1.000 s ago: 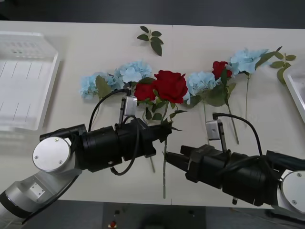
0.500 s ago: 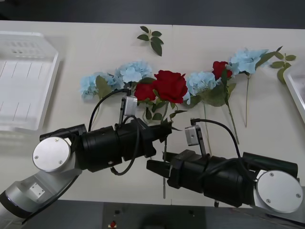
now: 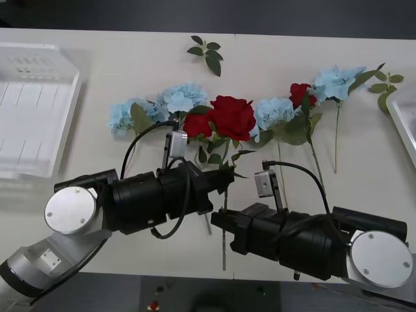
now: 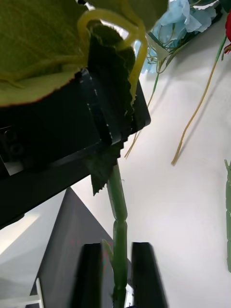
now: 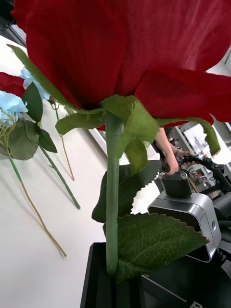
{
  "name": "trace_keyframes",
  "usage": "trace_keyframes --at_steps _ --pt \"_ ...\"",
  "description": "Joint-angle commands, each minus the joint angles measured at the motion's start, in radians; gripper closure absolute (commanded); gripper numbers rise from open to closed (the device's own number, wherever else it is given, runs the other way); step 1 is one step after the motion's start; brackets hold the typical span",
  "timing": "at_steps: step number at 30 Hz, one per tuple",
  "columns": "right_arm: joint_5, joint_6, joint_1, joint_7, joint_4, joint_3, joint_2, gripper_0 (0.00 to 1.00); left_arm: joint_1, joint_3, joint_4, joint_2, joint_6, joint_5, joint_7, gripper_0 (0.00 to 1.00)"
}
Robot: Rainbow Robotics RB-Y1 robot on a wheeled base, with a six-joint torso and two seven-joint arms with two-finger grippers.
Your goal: Put the red flowers into the right box and the blue flowers into the left box
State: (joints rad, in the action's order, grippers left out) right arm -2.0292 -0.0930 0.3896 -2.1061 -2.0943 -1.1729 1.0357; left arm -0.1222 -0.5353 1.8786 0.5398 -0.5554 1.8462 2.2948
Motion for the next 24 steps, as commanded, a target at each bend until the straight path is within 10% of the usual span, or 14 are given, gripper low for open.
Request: trace_keyframes --at_steps 1,3,6,7,24 --pt "-0.006 -0.010 0.002 -0.029 -0.016 -0.001 0.003 1.00 -0.031 0.005 0.045 -0.009 0.002 0.011 0.054 0.99" --pt "-0.006 -0.010 0.002 -0.028 -0.016 -0.001 0.003 1.00 -0.031 0.005 0.045 -0.007 0.002 0.011 0.054 0.94" --pt "-0.006 -0.016 0.000 -0.028 -0.016 -0.001 0.003 1.00 -0.031 0.005 0.045 -0.007 0.002 0.016 0.055 0.11" --pt "-0.006 -0.016 0.002 -0.028 -0.015 -0.001 0.003 1.00 -0.031 0.005 0.045 -0.006 0.000 0.018 0.055 0.00" --pt "-0.026 -0.022 -0.017 -0.008 -0.027 0.099 0.130 1.00 -0.033 0.008 0.045 0.012 -0.014 0.039 0.054 0.00"
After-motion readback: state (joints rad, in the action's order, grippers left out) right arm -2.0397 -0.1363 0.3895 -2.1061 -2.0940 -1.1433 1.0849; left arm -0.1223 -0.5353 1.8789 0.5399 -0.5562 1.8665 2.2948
